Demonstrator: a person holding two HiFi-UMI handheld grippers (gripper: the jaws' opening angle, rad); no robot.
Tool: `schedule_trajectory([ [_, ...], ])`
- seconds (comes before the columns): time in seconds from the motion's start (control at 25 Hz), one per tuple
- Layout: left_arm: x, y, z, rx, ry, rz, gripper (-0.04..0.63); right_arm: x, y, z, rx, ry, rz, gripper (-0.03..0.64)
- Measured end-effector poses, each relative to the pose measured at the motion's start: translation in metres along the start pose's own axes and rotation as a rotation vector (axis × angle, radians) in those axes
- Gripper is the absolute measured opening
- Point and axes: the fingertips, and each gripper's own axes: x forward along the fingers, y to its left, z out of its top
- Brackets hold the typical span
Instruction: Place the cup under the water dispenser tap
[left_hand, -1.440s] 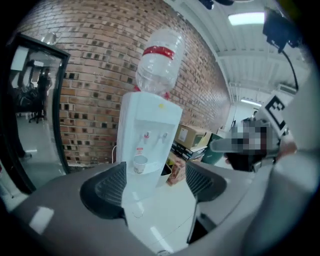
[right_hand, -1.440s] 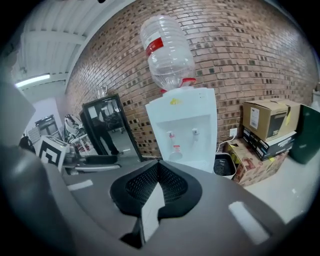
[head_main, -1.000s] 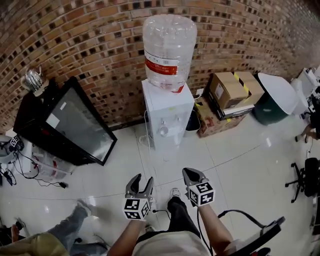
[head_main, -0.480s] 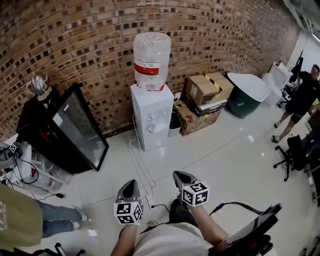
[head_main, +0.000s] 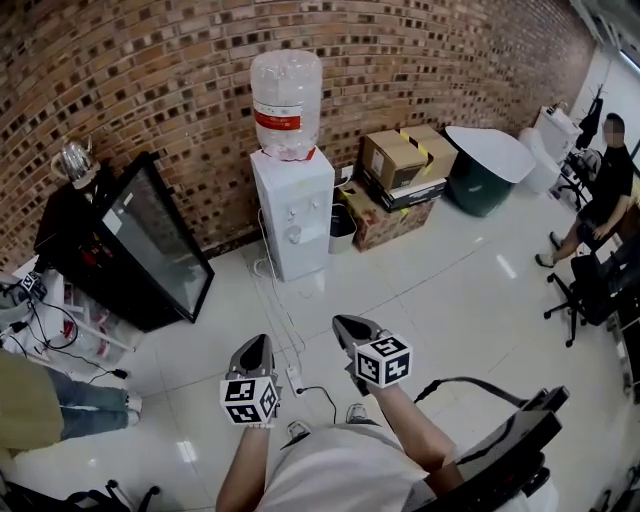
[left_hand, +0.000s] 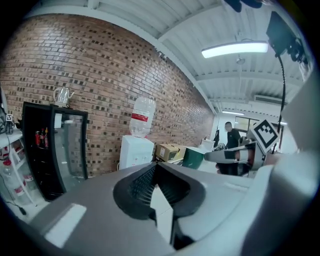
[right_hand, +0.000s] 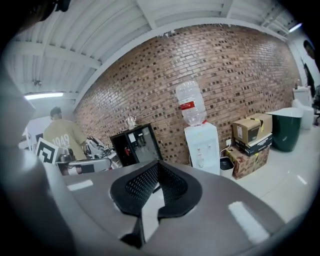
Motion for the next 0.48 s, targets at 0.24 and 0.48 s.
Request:
schedule_trajectory([
  [0.24,0.014,-0.028,0.018,0.023,-0.019,-0.004,0.012,-0.023,-0.027,0.014,-0.007,-0.022,-0.006,0.0],
  [0.48,0.018,-0.054,0.016,0.022,-0.012,0.01,0.012,-0.05,-0.038,0.012,-0.017,-0.027,0.009,0.0],
])
